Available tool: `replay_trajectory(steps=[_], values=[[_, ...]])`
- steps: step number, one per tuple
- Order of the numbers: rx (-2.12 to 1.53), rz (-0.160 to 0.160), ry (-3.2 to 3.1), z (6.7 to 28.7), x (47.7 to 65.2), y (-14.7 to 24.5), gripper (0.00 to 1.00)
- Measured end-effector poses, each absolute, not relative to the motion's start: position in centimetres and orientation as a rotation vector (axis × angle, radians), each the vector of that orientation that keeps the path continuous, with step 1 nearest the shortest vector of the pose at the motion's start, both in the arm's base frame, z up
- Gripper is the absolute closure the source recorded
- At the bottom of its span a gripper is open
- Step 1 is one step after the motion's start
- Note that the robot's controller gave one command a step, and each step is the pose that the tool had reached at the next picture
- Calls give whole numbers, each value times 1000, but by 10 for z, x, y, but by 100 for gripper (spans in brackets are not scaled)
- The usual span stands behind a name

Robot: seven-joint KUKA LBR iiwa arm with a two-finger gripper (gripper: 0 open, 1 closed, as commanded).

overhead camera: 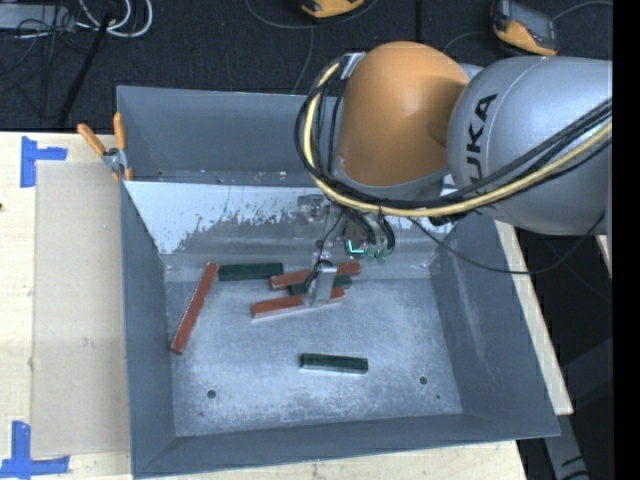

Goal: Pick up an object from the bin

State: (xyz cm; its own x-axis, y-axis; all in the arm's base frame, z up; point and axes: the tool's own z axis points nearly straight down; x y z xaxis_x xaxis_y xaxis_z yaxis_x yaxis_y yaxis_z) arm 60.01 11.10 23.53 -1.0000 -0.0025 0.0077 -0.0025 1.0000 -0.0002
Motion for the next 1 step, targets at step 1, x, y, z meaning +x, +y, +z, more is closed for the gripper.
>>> replay_trajectory(steps=[1], values=[[330, 0, -3116, 80, 604, 89, 0]])
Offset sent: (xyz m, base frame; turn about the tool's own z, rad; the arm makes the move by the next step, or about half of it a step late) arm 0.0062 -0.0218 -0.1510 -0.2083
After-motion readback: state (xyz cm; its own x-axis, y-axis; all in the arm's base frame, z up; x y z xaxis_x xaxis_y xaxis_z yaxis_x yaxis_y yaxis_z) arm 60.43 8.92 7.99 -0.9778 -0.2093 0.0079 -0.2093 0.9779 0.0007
